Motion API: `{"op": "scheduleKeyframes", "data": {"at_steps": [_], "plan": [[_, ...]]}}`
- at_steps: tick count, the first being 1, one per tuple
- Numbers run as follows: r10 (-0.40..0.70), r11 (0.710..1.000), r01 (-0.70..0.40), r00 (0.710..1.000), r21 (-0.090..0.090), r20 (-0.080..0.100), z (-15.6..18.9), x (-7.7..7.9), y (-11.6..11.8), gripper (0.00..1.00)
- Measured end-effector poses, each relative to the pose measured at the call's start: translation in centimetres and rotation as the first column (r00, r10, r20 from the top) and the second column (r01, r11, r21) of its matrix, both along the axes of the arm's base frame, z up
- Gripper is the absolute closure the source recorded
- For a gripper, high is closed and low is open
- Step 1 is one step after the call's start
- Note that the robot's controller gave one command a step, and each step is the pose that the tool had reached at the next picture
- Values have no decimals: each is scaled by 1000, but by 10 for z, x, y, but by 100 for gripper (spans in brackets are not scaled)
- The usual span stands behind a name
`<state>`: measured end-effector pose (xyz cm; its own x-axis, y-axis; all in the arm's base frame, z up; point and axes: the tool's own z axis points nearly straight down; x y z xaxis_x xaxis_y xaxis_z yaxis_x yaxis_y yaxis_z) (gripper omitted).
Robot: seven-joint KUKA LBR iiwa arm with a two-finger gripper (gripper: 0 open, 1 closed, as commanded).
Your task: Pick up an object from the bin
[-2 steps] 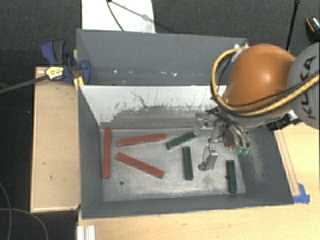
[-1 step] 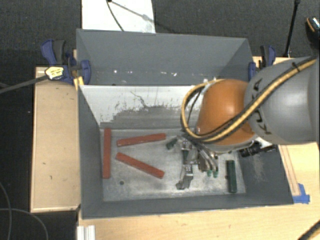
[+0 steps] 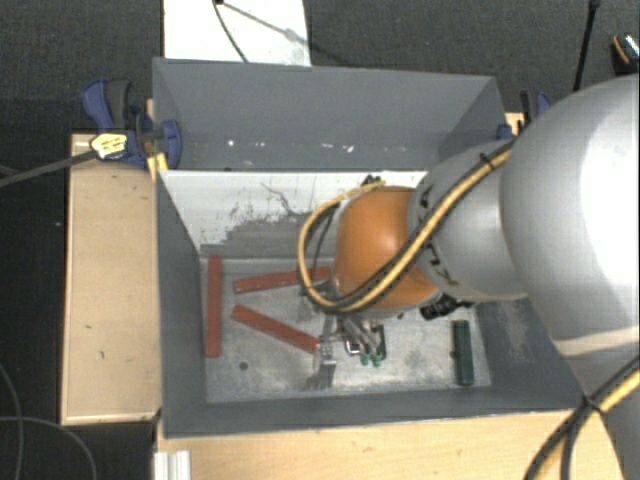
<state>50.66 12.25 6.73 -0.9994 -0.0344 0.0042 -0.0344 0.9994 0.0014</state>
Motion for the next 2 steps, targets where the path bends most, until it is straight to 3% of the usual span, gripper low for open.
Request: {"op": "scheduleKeyframes", "data": {"at_steps": [1, 2], "plan": [[-9, 1000, 9, 1000, 0, 5, 4, 1, -2, 100], [19, 1000, -19, 1000, 2, 15, 159, 9, 17, 100]]}}
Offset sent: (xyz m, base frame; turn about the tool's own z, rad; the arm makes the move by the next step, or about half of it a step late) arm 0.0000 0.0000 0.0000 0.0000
